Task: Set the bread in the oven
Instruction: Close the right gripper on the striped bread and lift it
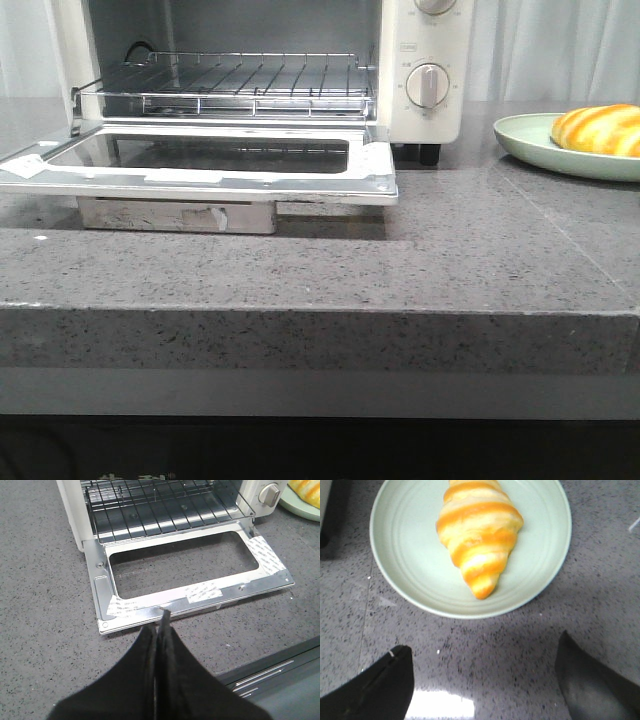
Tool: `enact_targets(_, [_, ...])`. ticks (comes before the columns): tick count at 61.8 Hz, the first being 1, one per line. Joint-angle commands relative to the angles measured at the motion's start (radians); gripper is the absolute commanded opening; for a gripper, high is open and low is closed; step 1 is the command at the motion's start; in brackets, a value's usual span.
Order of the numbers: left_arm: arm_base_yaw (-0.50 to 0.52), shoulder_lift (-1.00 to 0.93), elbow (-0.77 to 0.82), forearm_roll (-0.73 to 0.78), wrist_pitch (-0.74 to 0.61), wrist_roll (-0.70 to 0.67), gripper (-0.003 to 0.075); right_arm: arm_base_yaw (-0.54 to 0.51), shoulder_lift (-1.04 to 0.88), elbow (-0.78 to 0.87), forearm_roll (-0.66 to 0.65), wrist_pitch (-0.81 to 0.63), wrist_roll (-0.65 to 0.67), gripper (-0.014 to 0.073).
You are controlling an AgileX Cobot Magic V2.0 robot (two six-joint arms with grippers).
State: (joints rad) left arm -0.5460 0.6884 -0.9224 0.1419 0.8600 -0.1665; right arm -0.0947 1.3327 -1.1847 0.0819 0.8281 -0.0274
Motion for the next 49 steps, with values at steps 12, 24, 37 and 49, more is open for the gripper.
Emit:
enact_targets(12, [-0.001,-0.003,-0.026,0.007,-0.064,-0.009,-0.0018,-0.005,0.200,-0.214,0.067,0.040,-0.026,0.0593])
enact_targets(24, [-0.001,-0.003,-0.026,0.007,-0.064,-0.009,-0.0018,-0.005,0.351,-0.336,0.072,0.101,-0.037,0.0593])
enact_targets(37, [-0.001,-0.003,-0.026,0.007,-0.064,-0.009,-0.0018,-0.005,0.478,-0.429,0.037,0.135,-0.037,0.0593])
enact_targets(49, [-0.001,-0.003,-0.026,0.007,-0.064,-0.009,-0.0018,-0.005,0.537,-0.477,0.027,0.173,-0.037,0.0559])
